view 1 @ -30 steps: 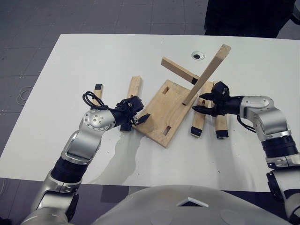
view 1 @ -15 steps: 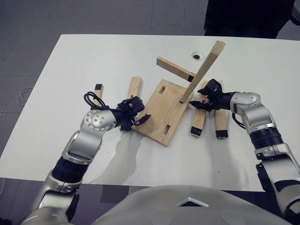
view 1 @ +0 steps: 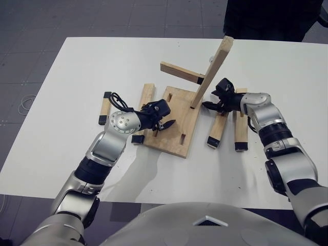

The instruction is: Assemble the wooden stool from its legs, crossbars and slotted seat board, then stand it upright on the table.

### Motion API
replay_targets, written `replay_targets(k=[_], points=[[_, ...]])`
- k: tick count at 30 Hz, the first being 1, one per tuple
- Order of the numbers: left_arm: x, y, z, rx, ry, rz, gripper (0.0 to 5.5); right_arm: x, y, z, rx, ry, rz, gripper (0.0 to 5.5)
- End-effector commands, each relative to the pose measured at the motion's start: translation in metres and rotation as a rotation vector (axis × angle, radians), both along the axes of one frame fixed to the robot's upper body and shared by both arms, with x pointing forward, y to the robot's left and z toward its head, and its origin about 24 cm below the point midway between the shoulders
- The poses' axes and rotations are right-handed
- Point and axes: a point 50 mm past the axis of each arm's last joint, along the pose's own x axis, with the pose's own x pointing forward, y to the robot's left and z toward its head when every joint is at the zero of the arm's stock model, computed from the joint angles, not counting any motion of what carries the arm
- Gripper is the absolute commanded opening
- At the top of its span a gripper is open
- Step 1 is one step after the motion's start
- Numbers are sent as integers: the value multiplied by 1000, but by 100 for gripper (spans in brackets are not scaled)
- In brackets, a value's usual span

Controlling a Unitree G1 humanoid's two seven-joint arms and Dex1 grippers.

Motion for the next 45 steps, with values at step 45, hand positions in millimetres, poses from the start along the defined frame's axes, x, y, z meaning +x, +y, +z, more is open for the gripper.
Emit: replay_targets(k=[45], points=[[-40, 42, -24, 59, 50, 225, 344, 10, -2, 210, 554, -467, -447, 239]])
